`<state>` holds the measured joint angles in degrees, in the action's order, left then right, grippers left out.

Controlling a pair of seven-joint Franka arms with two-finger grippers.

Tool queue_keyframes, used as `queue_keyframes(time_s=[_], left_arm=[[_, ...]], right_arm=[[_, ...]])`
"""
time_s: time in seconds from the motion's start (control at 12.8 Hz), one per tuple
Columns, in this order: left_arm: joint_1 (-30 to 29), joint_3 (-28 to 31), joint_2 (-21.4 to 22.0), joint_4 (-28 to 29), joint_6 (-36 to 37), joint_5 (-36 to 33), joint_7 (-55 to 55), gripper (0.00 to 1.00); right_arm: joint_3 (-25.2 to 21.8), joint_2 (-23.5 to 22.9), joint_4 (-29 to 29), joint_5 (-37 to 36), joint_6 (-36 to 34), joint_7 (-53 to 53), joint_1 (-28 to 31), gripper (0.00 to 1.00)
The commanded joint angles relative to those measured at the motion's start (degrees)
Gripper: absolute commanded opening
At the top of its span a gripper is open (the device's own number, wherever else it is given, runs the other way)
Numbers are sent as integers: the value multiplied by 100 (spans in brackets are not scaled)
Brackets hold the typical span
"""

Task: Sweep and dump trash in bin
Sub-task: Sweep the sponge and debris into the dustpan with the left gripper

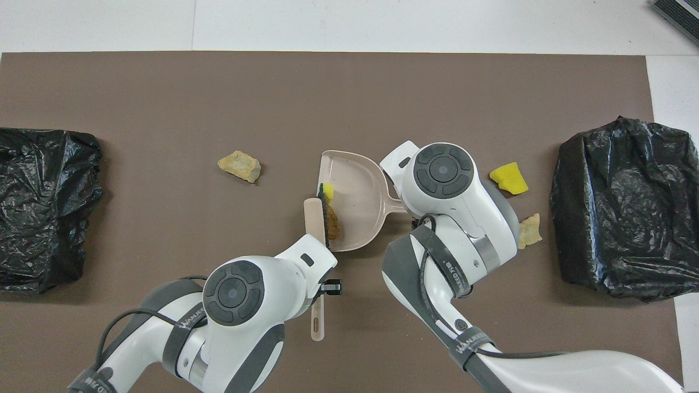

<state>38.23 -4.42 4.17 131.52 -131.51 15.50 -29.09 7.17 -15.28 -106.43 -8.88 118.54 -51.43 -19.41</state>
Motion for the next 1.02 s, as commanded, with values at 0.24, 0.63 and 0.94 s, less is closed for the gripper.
queue_keyframes(time_s=[0.24, 0.63, 0.94], left_arm=[[-16, 99, 40, -469, 282, 111, 97, 0], [-1009, 134, 75, -575, 564, 6, 630, 0], [-1922, 134, 23, -566, 670, -65, 1491, 0]], right_arm=[[30, -63, -36, -61, 170, -78, -19, 0], [30, -63, -36, -87, 161, -122, -19, 0], [30, -63, -53, -298, 170, -122, -19, 0]])
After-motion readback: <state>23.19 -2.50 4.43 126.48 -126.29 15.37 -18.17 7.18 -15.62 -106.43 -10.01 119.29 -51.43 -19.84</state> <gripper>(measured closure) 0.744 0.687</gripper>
